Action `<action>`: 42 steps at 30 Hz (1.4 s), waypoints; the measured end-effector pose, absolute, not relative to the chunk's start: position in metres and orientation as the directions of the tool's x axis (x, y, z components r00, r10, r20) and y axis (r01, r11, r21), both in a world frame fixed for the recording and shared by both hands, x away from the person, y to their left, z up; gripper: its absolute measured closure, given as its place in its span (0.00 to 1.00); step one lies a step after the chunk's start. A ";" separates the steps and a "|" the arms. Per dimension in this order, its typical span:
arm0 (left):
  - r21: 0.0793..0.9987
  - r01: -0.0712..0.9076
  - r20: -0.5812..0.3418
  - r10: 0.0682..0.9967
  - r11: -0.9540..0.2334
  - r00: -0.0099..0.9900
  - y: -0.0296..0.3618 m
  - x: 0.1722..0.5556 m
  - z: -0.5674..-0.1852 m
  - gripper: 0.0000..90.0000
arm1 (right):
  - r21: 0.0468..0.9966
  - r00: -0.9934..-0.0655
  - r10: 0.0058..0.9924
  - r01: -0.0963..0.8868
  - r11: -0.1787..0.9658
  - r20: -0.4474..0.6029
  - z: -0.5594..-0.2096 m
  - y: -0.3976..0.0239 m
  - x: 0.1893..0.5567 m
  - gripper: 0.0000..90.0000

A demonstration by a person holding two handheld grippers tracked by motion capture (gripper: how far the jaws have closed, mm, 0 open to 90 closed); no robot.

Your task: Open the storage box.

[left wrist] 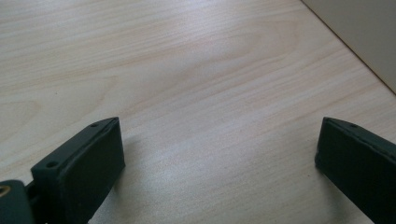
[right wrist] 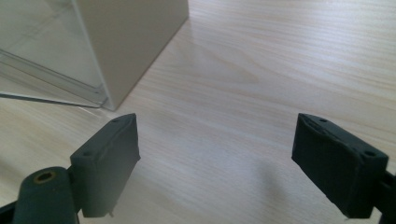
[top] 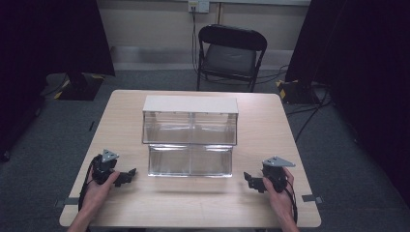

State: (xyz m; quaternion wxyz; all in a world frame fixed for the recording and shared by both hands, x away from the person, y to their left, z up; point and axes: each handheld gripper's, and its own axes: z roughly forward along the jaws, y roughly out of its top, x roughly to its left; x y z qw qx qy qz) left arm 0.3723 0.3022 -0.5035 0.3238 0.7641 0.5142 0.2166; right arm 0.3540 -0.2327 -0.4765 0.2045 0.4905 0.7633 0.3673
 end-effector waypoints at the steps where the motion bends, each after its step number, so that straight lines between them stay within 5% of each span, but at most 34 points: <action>1: 0.718 0.645 -0.003 0.926 -0.260 0.377 0.302 0.372 -0.503 0.01 | 0.764 -0.439 0.897 0.596 0.247 0.053 -0.475 -0.231 0.353 0.16; 19: 0.718 0.645 -0.002 0.926 -0.261 0.377 0.302 0.372 -0.503 0.01 | 0.793 -0.581 0.810 0.530 0.300 0.081 -0.462 -0.200 0.337 0.16; 42: 0.718 0.645 -0.003 0.926 -0.260 0.377 0.302 0.372 -0.503 0.01 | 0.792 -0.607 0.788 0.531 0.301 0.107 -0.466 -0.169 0.342 0.16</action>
